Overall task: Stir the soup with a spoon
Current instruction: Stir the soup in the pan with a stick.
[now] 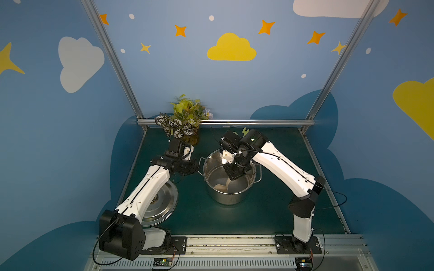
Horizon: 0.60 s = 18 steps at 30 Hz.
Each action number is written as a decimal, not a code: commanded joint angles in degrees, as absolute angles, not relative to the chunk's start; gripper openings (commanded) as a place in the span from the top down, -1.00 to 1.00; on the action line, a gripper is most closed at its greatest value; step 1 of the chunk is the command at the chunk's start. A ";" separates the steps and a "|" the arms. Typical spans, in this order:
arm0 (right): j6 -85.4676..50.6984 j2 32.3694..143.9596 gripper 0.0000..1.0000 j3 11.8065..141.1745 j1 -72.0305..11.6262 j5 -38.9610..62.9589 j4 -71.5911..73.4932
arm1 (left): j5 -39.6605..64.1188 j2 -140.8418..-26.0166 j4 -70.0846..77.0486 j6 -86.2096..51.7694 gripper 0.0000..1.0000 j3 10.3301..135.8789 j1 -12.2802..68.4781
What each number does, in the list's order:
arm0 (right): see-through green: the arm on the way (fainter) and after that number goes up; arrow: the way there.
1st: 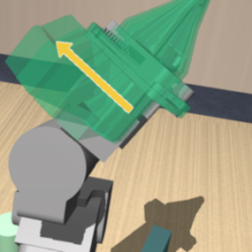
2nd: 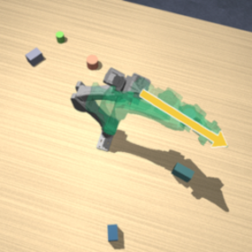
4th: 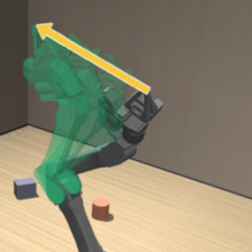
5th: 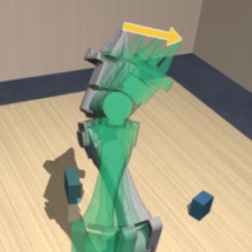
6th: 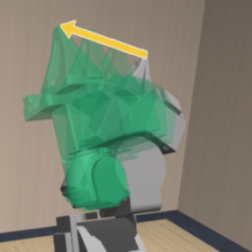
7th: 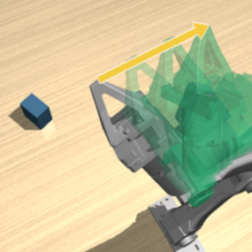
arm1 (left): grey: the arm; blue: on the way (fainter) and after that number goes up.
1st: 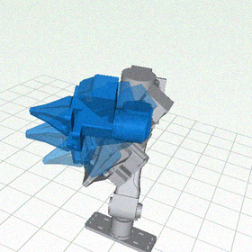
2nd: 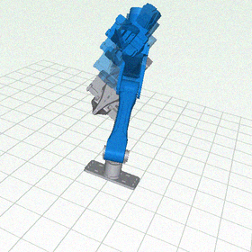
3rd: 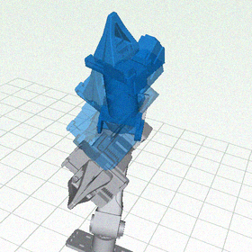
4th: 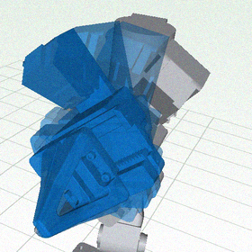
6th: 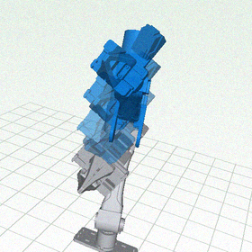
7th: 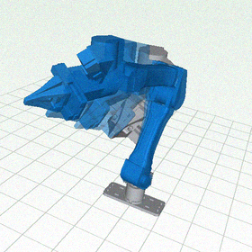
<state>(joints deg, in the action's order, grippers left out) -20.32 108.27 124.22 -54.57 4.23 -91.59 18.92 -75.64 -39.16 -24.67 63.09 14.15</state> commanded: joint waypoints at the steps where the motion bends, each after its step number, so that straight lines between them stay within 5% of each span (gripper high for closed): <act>1: -22.30 102.55 1.00 119.11 -53.06 -1.41 -92.81 | 19.88 -76.42 -41.49 -24.20 0.95 61.12 14.53; 9: -21.57 99.09 1.00 114.24 -43.28 -3.75 -92.34 | 19.94 -76.46 -41.48 -24.06 0.95 61.10 14.51; 18: -18.81 110.99 1.00 128.03 -39.02 -1.14 -91.34 | 20.12 -76.65 -41.40 -24.41 0.95 61.36 15.08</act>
